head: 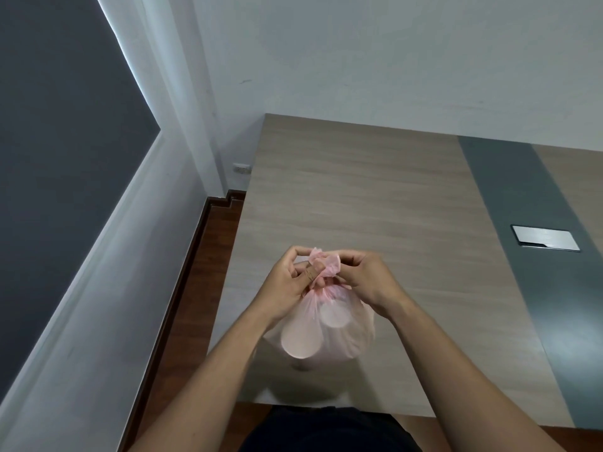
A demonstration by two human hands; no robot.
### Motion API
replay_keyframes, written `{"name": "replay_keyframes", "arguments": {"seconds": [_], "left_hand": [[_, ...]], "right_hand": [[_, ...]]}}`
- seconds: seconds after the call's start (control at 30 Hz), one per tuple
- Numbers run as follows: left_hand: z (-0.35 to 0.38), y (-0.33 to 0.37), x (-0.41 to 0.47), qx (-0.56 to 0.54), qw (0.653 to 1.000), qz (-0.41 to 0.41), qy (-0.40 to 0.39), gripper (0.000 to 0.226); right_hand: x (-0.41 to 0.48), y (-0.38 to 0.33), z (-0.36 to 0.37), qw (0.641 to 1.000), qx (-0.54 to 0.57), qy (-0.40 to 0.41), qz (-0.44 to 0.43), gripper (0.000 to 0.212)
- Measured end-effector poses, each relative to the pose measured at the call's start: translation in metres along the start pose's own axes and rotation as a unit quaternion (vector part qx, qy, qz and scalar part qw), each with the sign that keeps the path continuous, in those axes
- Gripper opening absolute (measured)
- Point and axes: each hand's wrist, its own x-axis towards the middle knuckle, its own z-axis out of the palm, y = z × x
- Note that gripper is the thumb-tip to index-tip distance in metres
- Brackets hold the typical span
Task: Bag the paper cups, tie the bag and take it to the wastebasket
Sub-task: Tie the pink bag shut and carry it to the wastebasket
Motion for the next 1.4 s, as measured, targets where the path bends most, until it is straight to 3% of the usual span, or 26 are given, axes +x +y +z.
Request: {"name": "replay_keyframes", "arguments": {"seconds": [0.17,0.27,0.33,0.43,0.67,0.77,0.87,1.0,1.03,1.17,1.3,1.4], "left_hand": [[-0.001,-0.003,-0.003,-0.028,0.998,0.006,0.057,0.028],[-0.004,-0.006,-0.005,-0.026,0.997,0.012,0.076,0.023],[-0.005,-0.007,-0.007,0.002,0.998,0.013,0.067,0.023],[-0.002,-0.004,-0.01,0.033,0.998,0.013,0.044,0.017],[-0.004,-0.001,-0.012,0.108,0.992,0.058,0.036,0.018],[-0.004,0.003,-0.013,0.186,0.977,0.098,0.046,0.007],[-0.003,0.005,-0.01,0.297,0.943,0.145,0.048,0.012],[0.0,0.008,-0.009,0.355,0.912,0.194,0.071,0.014],[0.001,0.009,-0.01,0.348,0.914,0.19,0.082,0.013],[0.001,0.007,-0.011,0.306,0.931,0.156,0.125,0.009],[-0.004,0.005,-0.01,0.275,0.941,0.128,0.148,0.008],[-0.005,0.005,-0.01,0.255,0.95,0.111,0.145,0.01]], "right_hand": [[-0.003,0.003,-0.002,0.999,0.01,-0.043,-0.019,0.02],[-0.002,0.008,-0.004,0.997,0.017,-0.071,-0.033,0.035],[-0.001,0.009,-0.002,0.999,0.008,-0.042,-0.031,0.037],[0.001,0.012,0.003,0.999,0.015,0.008,-0.029,0.022],[0.004,0.019,0.007,0.995,-0.028,0.092,-0.019,0.031],[0.004,0.021,0.008,0.991,-0.059,0.119,-0.012,0.033],[0.006,0.025,0.006,0.986,-0.102,0.135,-0.003,0.025],[0.006,0.03,0.004,0.989,-0.095,0.11,0.02,0.018],[0.003,0.028,0.004,0.991,-0.088,0.096,0.026,0.01],[-0.002,0.025,0.006,0.996,-0.061,0.019,0.057,0.036],[-0.005,0.028,0.006,0.994,-0.086,-0.04,0.054,0.02],[-0.006,0.03,0.009,0.995,-0.079,-0.029,0.049,0.019]]}}
